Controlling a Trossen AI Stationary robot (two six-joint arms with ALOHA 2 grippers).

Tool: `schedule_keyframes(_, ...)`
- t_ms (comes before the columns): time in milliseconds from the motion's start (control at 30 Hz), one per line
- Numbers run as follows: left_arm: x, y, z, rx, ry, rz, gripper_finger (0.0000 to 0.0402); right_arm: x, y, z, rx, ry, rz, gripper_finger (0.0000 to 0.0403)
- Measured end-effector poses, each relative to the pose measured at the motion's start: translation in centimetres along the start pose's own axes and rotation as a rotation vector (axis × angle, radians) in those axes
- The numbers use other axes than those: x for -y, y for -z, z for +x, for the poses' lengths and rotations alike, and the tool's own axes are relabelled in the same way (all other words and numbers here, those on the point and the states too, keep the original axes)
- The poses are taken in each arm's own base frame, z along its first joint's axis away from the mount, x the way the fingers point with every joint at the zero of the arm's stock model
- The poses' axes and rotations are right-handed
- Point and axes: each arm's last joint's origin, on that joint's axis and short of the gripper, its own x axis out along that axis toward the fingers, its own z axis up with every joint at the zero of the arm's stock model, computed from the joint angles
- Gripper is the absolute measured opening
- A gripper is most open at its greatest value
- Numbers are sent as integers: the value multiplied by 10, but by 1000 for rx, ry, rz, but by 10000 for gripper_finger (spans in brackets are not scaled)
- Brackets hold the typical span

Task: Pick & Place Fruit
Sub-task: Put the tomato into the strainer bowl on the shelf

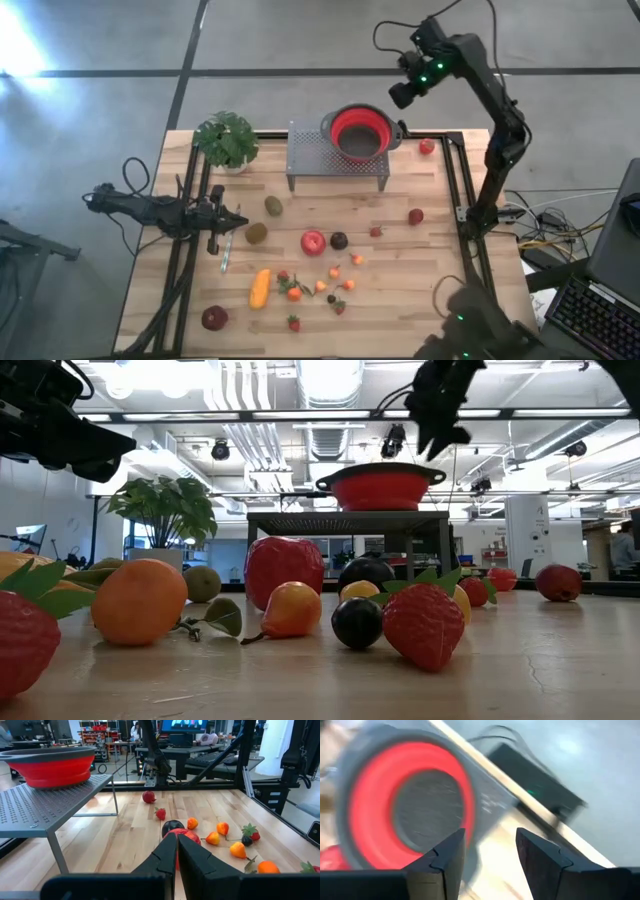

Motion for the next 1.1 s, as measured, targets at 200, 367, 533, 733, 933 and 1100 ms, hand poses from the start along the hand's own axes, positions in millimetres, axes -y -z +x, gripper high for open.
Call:
schedule_keyframes(200, 0, 0, 0, 0, 1, 0, 21, 5, 18, -17, -40, 175, 113, 161)
schedule_keyframes(367, 0, 0, 0, 1, 0, 0, 21, 8, 30, -13, -84, 207, 134, 158)
schedule_keyframes(533, 0, 0, 0, 0, 0, 0, 21, 22, 41, 8, -154, 243, 182, 173)
schedule_keyframes(733, 0, 0, 0, 0, 1, 0, 21, 46, 50, 44, -163, 258, 265, 194)
schedule_keyframes(933, 0, 0, 0, 0, 1, 0, 21, 69, 67, 75, -213, 276, 342, 213)
schedule_keyframes(1100, 0, 0, 0, 0, 0, 0, 21, 84, 78, 95, -212, 296, 406, 233)
